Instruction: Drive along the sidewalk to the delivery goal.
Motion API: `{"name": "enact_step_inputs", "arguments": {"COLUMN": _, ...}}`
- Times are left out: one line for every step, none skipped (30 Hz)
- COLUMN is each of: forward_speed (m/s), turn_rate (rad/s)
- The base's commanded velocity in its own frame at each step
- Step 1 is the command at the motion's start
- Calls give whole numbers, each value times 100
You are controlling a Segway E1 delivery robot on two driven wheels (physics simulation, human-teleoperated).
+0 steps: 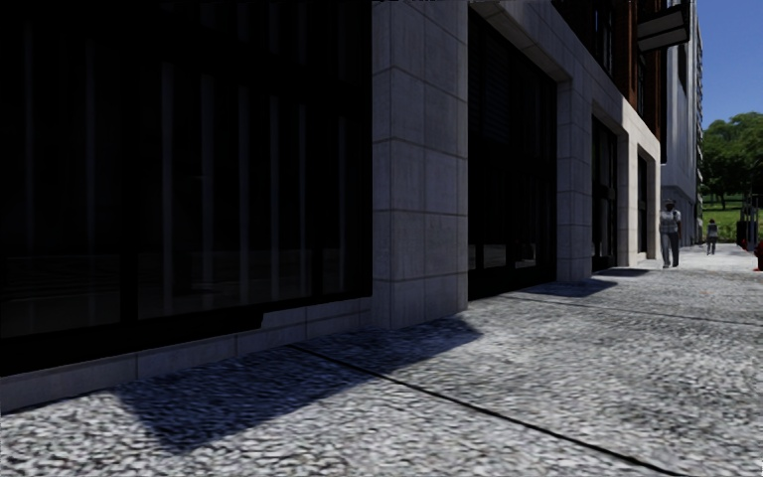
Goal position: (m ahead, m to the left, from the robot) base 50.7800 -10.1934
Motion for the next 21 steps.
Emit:
{"name": "enact_step_inputs", "arguments": {"forward_speed": 127, "turn_rate": -59}}
{"name": "enact_step_inputs", "arguments": {"forward_speed": 128, "turn_rate": -60}}
{"name": "enact_step_inputs", "arguments": {"forward_speed": 128, "turn_rate": -62}}
{"name": "enact_step_inputs", "arguments": {"forward_speed": 128, "turn_rate": -62}}
{"name": "enact_step_inputs", "arguments": {"forward_speed": 128, "turn_rate": -64}}
{"name": "enact_step_inputs", "arguments": {"forward_speed": 128, "turn_rate": -64}}
{"name": "enact_step_inputs", "arguments": {"forward_speed": 128, "turn_rate": -65}}
{"name": "enact_step_inputs", "arguments": {"forward_speed": 128, "turn_rate": -65}}
{"name": "enact_step_inputs", "arguments": {"forward_speed": 128, "turn_rate": -65}}
{"name": "enact_step_inputs", "arguments": {"forward_speed": 128, "turn_rate": -65}}
{"name": "enact_step_inputs", "arguments": {"forward_speed": 128, "turn_rate": -65}}
{"name": "enact_step_inputs", "arguments": {"forward_speed": 128, "turn_rate": -65}}
{"name": "enact_step_inputs", "arguments": {"forward_speed": 128, "turn_rate": -66}}
{"name": "enact_step_inputs", "arguments": {"forward_speed": 128, "turn_rate": -66}}
{"name": "enact_step_inputs", "arguments": {"forward_speed": 128, "turn_rate": -66}}
{"name": "enact_step_inputs", "arguments": {"forward_speed": 128, "turn_rate": -66}}
{"name": "enact_step_inputs", "arguments": {"forward_speed": 128, "turn_rate": -66}}
{"name": "enact_step_inputs", "arguments": {"forward_speed": 128, "turn_rate": -66}}
{"name": "enact_step_inputs", "arguments": {"forward_speed": 128, "turn_rate": -66}}
{"name": "enact_step_inputs", "arguments": {"forward_speed": 128, "turn_rate": -66}}
{"name": "enact_step_inputs", "arguments": {"forward_speed": 128, "turn_rate": -66}}
